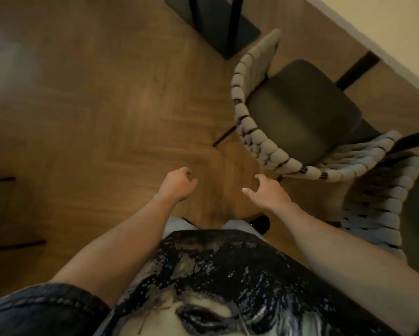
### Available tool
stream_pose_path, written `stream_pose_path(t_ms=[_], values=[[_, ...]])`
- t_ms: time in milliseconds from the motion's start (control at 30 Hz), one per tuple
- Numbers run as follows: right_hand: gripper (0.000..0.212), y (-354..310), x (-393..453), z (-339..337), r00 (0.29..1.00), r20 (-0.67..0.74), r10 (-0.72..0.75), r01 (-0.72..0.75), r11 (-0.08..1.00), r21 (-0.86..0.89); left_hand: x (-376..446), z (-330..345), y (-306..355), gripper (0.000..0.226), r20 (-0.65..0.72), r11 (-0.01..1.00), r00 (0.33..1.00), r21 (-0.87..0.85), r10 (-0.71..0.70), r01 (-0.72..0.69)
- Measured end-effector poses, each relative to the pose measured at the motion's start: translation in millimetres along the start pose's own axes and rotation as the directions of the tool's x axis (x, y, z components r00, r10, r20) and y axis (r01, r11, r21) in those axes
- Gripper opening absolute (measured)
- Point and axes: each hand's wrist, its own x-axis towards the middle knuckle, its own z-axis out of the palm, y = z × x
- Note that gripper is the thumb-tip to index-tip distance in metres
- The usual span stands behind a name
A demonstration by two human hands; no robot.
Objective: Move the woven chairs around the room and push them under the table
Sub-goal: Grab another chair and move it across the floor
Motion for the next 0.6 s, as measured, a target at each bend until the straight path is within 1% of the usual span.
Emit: stream_pose_path(t_ms=[133, 233, 400, 600], values=[[0.077, -82, 4, 27, 0.995, 0.053, -0.082, 0.087, 0.991, -0.104, -21, -30, -81, 0.053, -0.05, 0.982, 0.988, -0.13, -0.144, 0.137], [0.079, -141, 8, 45, 0.981, 0.101, -0.165, 0.182, 0.966, -0.183, -35, -48, -138, 0.05, -0.083, 0.938, 0.961, -0.255, -0.264, 0.236], [0.076, -244, 20, 77, 0.94, 0.194, -0.28, 0.33, 0.888, -0.321, -59, -73, -225, 0.049, -0.099, 0.822, 0.89, -0.439, -0.445, 0.362], [0.078, -373, 41, 116, 0.865, 0.332, -0.376, 0.496, 0.739, -0.457, -79, -103, -321, 0.056, -0.078, 0.654, 0.782, -0.601, -0.619, 0.459]])
